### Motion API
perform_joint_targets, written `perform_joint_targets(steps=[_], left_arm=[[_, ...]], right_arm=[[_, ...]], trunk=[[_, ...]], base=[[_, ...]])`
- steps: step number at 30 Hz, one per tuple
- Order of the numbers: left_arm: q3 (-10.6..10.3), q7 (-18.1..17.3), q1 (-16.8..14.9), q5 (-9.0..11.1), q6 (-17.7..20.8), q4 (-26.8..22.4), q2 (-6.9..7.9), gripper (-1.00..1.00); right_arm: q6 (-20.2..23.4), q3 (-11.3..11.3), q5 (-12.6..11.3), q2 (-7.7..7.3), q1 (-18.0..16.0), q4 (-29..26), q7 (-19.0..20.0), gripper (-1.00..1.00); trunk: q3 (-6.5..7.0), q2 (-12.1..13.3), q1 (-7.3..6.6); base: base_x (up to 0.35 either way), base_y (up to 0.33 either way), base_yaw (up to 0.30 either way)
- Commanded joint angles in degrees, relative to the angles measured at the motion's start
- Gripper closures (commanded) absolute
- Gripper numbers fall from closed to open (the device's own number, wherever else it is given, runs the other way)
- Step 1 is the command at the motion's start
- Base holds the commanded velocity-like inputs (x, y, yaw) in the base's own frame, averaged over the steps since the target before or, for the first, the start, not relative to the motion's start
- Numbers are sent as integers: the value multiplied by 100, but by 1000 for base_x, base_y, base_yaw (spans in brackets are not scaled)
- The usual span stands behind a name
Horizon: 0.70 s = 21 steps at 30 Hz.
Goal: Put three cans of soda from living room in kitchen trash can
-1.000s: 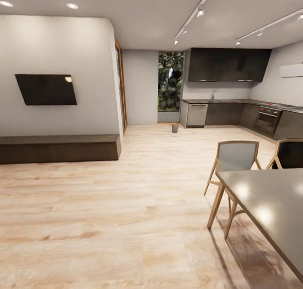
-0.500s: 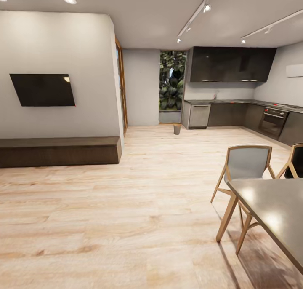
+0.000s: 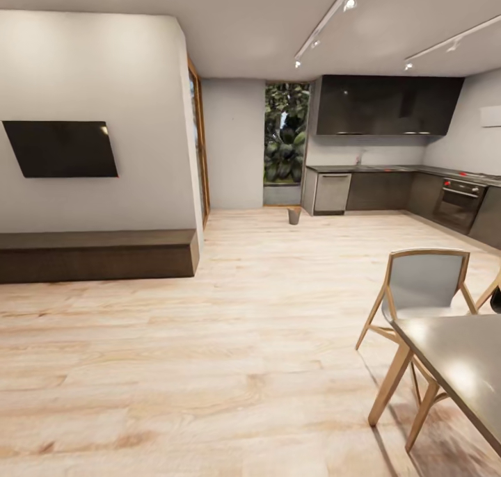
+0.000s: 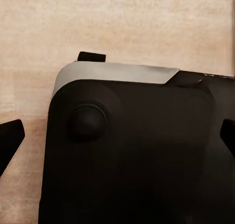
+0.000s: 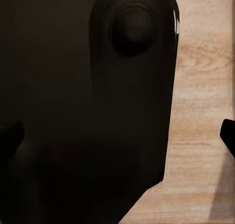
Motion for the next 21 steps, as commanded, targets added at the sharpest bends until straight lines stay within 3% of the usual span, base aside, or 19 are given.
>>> perform_joint_targets(steps=[1,21], left_arm=[[0,0,0,5,0,-7,-1,-100],[-5,9,0,9,0,-20,16,-100]], right_arm=[[0,2,-1,-1,-1,0,1,-100],[0,19,17,-2,1,0,3,-100]], trunk=[[0,0,0],[0,0,0]], base=[[336,0,0],[336,0,0]])
